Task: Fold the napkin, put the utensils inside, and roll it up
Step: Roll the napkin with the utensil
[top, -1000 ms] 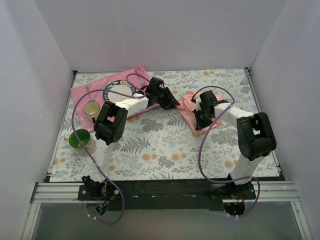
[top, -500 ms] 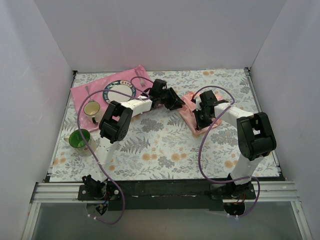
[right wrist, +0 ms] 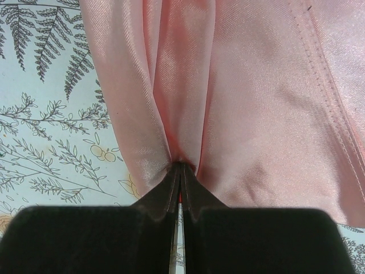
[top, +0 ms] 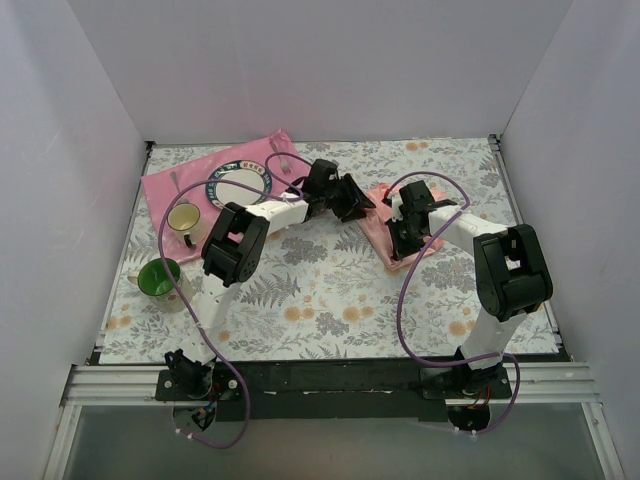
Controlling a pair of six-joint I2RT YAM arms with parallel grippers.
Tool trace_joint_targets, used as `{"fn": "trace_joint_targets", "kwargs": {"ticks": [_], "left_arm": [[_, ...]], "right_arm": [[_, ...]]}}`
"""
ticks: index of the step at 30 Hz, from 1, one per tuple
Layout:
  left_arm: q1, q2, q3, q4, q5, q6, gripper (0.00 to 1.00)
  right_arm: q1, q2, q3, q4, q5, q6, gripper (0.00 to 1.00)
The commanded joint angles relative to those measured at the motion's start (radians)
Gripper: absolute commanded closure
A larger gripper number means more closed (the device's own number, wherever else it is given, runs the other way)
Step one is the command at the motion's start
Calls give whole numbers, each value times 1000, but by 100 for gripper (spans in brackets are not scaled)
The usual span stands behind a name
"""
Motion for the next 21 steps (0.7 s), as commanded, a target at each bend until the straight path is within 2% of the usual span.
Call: {"fn": "trace_joint_targets", "kwargs": {"ticks": [1,21], "left_arm": [[-5,-25,50,17,-13,28,55],[-8,-83,50,45,-30,7,52]], "right_arm": [[-3,49,-5,10,15,-16,94],[-3,52,23,-15,21,-26,94]]}}
